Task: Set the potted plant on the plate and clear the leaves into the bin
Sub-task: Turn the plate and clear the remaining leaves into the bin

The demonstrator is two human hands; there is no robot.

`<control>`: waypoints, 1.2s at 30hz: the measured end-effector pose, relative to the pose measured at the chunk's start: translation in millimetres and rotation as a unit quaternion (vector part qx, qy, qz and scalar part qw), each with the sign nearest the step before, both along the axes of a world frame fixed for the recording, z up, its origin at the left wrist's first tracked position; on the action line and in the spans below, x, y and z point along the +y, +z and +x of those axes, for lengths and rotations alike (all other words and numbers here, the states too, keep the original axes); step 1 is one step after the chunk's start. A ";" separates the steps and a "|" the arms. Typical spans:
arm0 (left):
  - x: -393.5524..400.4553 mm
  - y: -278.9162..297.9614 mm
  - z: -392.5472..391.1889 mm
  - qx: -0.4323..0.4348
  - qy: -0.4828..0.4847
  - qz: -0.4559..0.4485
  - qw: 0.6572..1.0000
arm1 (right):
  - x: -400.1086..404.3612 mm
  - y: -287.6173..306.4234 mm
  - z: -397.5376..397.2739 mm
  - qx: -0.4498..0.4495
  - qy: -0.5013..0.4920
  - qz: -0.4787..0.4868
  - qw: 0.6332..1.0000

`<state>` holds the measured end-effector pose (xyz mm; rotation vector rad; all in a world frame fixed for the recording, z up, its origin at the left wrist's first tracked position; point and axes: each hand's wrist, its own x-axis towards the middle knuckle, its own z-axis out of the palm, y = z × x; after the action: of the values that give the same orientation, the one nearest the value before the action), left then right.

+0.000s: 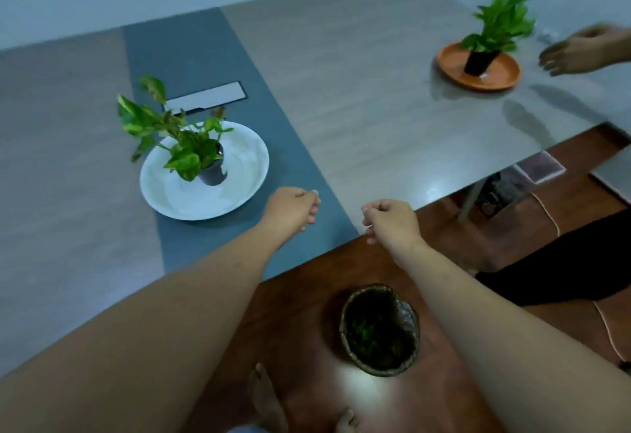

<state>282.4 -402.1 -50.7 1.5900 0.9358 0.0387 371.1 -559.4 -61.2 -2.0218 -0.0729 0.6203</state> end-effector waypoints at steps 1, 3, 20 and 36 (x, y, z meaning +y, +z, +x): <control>14.3 0.7 -13.0 0.000 0.014 -0.007 1.000 | 14.5 2.2 -1.3 0.005 0.013 0.006 1.000; 47.1 -1.3 -46.1 0.009 0.052 -0.011 0.999 | 51.0 4.8 -9.2 0.023 0.038 0.017 0.999; 258.0 -77.5 -149.7 0.080 0.285 0.057 0.954 | 244.4 -63.7 -74.3 0.173 0.029 0.000 0.984; 276.1 -86.4 -133.8 0.092 0.224 -0.036 0.970 | 259.6 -77.3 -30.0 0.133 -0.016 0.002 0.991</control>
<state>148.6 -126.0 -137.1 1.3036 1.4131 0.1714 341.1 -299.9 -138.5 -1.9150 0.1164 0.8630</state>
